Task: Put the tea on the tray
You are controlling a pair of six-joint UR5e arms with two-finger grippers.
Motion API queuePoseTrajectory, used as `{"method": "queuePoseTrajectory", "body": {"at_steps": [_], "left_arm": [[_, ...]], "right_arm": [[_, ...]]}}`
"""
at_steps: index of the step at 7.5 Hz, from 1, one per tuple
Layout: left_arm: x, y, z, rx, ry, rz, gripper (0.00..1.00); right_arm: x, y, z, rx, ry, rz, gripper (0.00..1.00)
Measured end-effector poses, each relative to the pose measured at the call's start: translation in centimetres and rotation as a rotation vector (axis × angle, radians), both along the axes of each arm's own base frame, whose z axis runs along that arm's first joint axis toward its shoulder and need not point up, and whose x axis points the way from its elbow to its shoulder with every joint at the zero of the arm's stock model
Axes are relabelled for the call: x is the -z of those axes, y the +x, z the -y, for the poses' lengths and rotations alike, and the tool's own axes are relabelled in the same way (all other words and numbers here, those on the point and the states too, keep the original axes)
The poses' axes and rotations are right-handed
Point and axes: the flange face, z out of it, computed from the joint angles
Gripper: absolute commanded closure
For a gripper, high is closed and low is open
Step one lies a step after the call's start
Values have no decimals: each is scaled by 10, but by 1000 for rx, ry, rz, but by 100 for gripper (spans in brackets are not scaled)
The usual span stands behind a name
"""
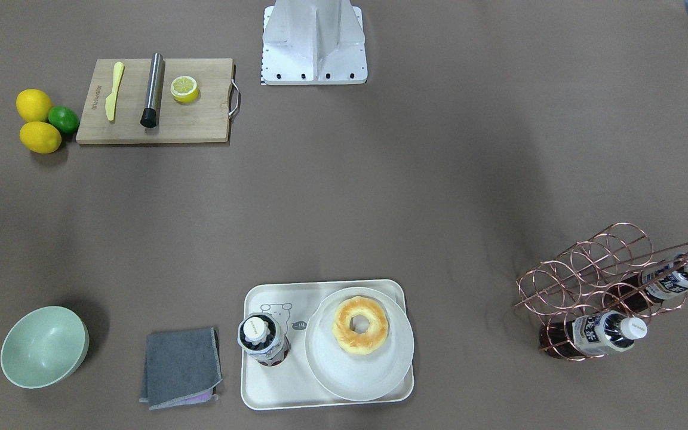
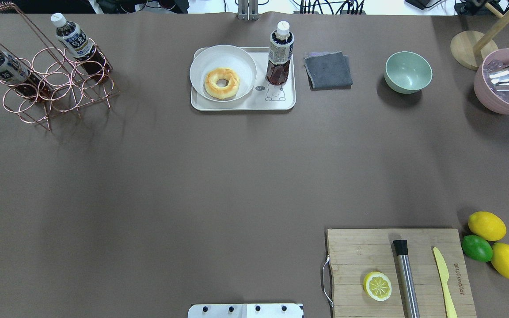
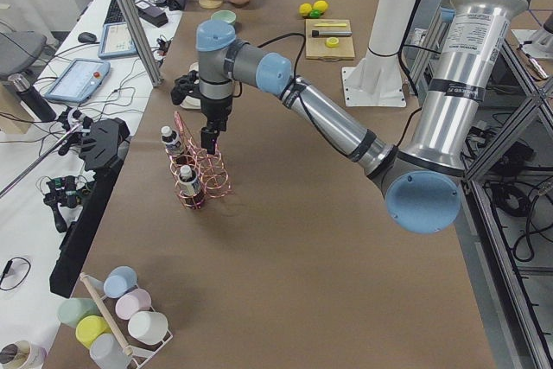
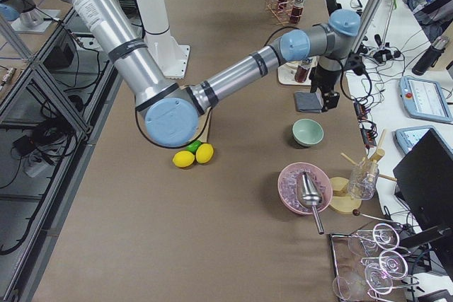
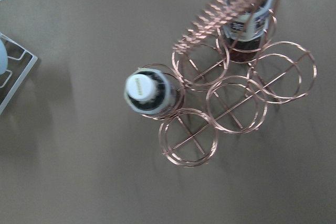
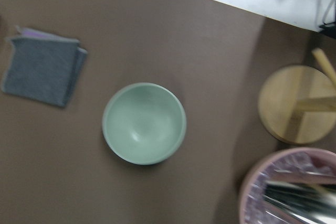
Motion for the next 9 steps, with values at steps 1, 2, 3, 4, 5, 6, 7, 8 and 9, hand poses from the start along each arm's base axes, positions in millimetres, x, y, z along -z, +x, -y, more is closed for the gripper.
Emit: {"method": "queuePoseTrajectory", "body": {"at_steps": [1,2,3,4,5,6,7,8,9], "left_arm": [[-17,-22,12,-29,-26,-45,4],[-33,-39,18,-39,-42,-71,4],[-44,-51,21,-39,-56,-82,4],[-56,-63,21,-42,-64,-84,4],[-70,-75,14,-53,-62,-83,3],[-90,-81,-3,-71,-58,-81,3],[-109,-85,-21,-98,-36,-78,3],[-118,-90,-31,-102,-26,-75,3],[-124,-97,-38,-94,-26,-75,3]], "right_arm": [[-58,64,-26,40,21,-21,0],[-112,110,-53,74,26,-34,0],[-157,149,-78,103,33,-42,0],[-191,179,-102,115,32,-43,0],[-210,196,-119,112,26,-43,0],[-218,205,-127,109,23,-49,0],[-221,209,-129,109,22,-61,0],[-222,210,-129,112,18,-72,0],[-226,210,-131,114,11,-77,0]]}}
